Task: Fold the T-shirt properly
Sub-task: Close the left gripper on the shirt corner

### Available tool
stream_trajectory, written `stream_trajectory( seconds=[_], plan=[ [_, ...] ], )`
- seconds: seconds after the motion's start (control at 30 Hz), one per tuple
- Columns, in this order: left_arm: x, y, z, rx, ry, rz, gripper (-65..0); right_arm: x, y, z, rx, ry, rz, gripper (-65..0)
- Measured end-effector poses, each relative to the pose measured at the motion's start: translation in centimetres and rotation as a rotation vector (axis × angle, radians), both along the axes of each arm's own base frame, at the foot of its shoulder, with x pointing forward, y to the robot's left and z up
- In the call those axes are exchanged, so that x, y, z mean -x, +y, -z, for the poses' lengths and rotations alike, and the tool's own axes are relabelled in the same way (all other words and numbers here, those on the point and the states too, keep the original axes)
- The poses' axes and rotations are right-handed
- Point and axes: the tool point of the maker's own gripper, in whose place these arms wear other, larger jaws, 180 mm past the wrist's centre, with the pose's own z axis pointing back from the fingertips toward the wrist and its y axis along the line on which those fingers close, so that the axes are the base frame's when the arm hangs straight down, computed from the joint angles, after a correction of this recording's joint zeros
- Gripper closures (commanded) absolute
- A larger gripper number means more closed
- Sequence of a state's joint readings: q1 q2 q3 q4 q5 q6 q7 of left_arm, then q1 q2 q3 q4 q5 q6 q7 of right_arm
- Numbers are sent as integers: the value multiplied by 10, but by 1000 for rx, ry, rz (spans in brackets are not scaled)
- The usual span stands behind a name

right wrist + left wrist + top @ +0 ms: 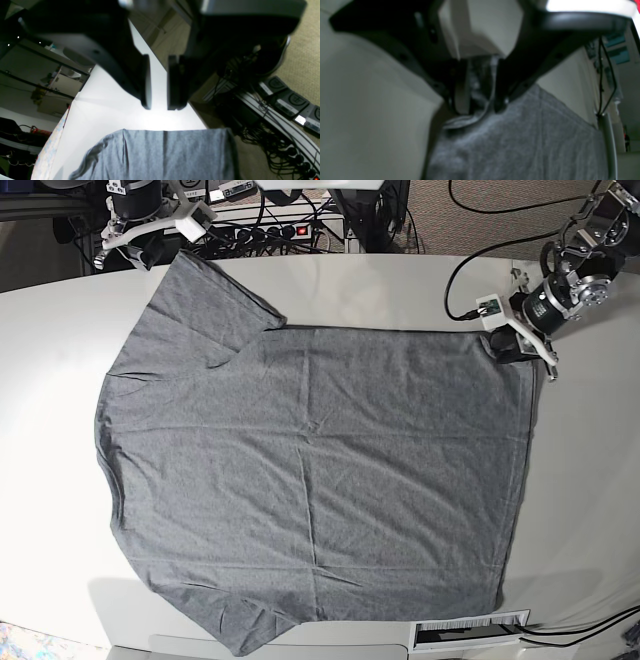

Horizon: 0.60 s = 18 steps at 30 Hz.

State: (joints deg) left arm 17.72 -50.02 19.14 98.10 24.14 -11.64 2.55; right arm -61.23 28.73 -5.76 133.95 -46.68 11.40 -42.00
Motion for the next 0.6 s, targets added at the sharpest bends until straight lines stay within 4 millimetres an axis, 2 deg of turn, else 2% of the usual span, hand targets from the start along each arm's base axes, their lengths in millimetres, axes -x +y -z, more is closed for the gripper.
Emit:
stream_trajectory(
  seconds=[0.13, 0.23, 0.37, 0.6],
  plan=[
    [-2, 2, 0, -11, 1, 4, -46, 0, 0, 0, 0, 0, 0, -121],
    [-8, 13, 0, -59, 2, -20, 0, 0, 0, 0, 0, 0, 0, -121],
    [-14, 22, -4, -91, -11, -22, 0, 0, 0, 0, -1, 1, 0, -121],
    [-7, 19, -21, -125, -26, 23, 0, 0, 0, 0, 0, 1, 0, -121]
  ],
)
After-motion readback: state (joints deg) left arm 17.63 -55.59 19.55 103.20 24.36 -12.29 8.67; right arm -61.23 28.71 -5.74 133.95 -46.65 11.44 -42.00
